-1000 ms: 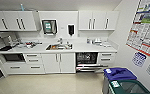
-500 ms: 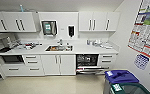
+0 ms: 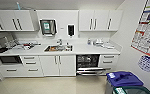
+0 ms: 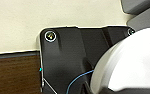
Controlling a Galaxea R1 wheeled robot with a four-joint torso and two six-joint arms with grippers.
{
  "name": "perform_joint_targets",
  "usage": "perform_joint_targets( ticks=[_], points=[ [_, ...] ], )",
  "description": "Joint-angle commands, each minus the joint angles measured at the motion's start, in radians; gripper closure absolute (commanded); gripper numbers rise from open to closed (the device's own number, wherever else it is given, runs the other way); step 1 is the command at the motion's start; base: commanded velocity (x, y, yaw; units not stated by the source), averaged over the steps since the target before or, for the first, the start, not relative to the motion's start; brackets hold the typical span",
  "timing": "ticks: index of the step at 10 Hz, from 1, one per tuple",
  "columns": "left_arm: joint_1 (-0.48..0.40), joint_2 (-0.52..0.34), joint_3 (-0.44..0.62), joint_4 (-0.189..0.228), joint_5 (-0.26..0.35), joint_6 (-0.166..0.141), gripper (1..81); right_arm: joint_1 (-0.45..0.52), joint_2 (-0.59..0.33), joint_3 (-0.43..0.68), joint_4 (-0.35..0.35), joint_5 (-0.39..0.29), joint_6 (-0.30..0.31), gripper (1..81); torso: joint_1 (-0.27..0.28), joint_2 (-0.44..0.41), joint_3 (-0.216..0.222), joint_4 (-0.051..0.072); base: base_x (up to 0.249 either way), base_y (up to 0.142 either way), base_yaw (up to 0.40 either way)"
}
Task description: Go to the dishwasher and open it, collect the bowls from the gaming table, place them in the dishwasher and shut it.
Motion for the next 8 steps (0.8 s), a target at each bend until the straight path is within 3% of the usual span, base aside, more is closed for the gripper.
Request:
perform_joint_targets(
  ticks=[1,8],
  points=[
    [-0.02,-0.012,0.006,0.002,0.037,0.002,81.1,0.021,-0.035,0.012,-0.018,-0.046,0.002,81.1,0.0,0.0,0.0,0.0,0.114,0.0,0.0],
    [-0.02,-0.012,0.006,0.008,0.037,0.002,81.1,0.022,-0.032,0.012,-0.018,-0.046,0.002,81.1,-0.001,0.0,0.0,0.0,0.126,0.0,0.0]
  ],
)
